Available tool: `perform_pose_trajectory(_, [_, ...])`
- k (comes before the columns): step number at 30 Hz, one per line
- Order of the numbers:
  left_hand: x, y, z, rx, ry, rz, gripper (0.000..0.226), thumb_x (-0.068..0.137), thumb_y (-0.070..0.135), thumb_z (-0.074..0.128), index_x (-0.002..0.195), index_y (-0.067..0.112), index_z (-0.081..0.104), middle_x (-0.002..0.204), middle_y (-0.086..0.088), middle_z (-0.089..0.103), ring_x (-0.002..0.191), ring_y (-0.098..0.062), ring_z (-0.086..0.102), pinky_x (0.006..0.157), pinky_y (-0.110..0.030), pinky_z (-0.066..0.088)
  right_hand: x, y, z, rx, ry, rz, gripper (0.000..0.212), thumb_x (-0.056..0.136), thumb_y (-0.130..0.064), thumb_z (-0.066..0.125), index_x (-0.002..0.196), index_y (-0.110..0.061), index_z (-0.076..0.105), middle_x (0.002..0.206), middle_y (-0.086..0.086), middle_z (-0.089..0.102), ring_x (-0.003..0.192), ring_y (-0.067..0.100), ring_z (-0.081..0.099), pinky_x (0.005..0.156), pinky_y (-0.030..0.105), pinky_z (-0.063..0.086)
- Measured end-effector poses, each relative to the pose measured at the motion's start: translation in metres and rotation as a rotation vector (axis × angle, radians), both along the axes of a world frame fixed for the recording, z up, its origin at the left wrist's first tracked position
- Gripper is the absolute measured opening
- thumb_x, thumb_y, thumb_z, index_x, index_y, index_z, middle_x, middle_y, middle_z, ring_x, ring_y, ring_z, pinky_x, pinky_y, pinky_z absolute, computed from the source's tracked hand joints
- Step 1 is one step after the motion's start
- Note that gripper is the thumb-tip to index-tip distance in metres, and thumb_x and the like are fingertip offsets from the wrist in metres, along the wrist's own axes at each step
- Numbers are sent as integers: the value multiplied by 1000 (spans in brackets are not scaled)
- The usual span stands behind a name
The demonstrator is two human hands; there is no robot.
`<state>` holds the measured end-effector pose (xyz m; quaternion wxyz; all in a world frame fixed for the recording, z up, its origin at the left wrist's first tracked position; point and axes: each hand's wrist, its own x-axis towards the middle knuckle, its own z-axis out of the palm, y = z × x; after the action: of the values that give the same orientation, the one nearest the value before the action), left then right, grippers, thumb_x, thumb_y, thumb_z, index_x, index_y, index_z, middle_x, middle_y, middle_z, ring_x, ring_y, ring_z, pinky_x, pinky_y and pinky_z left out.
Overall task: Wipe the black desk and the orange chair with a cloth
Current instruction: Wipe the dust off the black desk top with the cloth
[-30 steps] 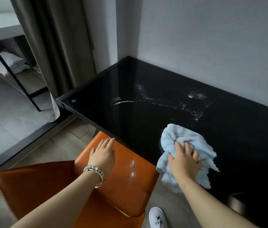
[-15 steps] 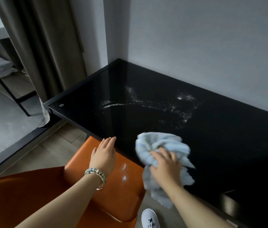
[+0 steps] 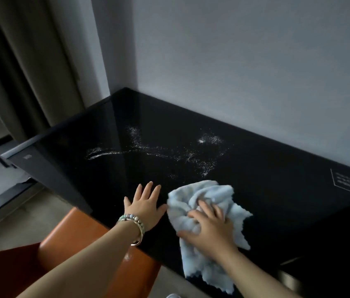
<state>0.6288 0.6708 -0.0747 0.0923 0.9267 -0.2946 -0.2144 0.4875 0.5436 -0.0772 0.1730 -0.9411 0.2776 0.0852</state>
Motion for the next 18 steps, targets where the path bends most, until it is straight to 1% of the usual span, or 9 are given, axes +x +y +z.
perform_pose_trajectory(2, [-1, -18, 0, 75, -2, -39, 69, 93, 58, 30, 149, 31, 1, 157, 9, -13, 144, -20, -15, 114, -57, 3, -4, -31, 2, -93, -34, 36, 51, 79, -66, 50, 124, -41, 47, 153, -17, 14, 138, 19, 15, 102, 41, 32])
perform_pose_trajectory(4, [-1, -31, 2, 104, -15, -43, 72, 91, 61, 30, 149, 31, -1, 156, 10, -15, 144, -21, -17, 114, -58, 2, -12, -83, -4, -231, -51, -143, 49, 83, -56, 51, 127, -35, 47, 148, -11, 27, 132, 21, 28, 95, 39, 40])
perform_pose_trajectory(5, [-1, -35, 2, 106, -19, -29, 73, 91, 62, 31, 149, 31, -1, 156, 10, -15, 144, -21, -17, 113, -58, 2, -17, -108, -3, -232, -59, -297, 49, 84, -51, 50, 128, -30, 45, 142, -7, 37, 127, 22, 36, 91, 40, 44])
perform_pose_trajectory(7, [-1, -43, 3, 115, -21, 11, 75, 90, 62, 33, 149, 31, -2, 156, 9, -15, 144, -23, -18, 113, -59, 2, -19, -139, -1, -187, -145, -584, 39, 80, -39, 50, 115, -23, 51, 110, 0, 57, 103, 24, 52, 81, 43, 49])
perform_pose_trajectory(9, [0, -50, 2, 125, -6, 59, 78, 89, 64, 36, 149, 31, -3, 156, 9, -15, 143, -24, -18, 112, -60, 3, -10, -140, 2, -222, -187, -599, 29, 76, -31, 49, 102, -20, 54, 88, -2, 59, 88, 22, 55, 76, 42, 49])
perform_pose_trajectory(11, [1, -57, 1, 131, 0, 96, 82, 87, 65, 38, 149, 31, -3, 156, 8, -16, 143, -25, -19, 112, -61, 3, -3, -119, -3, -151, -248, -405, 24, 79, -29, 53, 102, -21, 53, 97, -2, 58, 96, 24, 54, 82, 40, 45])
perform_pose_trajectory(14, [0, -67, -2, 139, -11, 107, 87, 84, 67, 41, 149, 32, -3, 156, 9, -16, 143, -24, -19, 112, -61, 2, -4, -92, -11, -40, -276, -65, 44, 79, -30, 56, 122, -29, 46, 112, -2, 55, 108, 20, 51, 91, 35, 40])
perform_pose_trajectory(16, [1, -71, -3, 153, -23, 82, 88, 83, 67, 43, 149, 32, -4, 156, 9, -16, 143, -24, -19, 112, -61, 2, 3, -118, -8, -89, -223, -34, 47, 83, -32, 53, 129, -33, 44, 120, -8, 54, 117, 16, 45, 95, 34, 36])
perform_pose_trajectory(18, [3, -75, -3, 164, -31, 56, 89, 84, 66, 45, 149, 32, -6, 156, 9, -16, 143, -24, -19, 112, -61, 1, 11, -159, -7, -175, -145, -166, 38, 88, -36, 50, 125, -33, 48, 128, -12, 52, 123, 17, 38, 94, 38, 34])
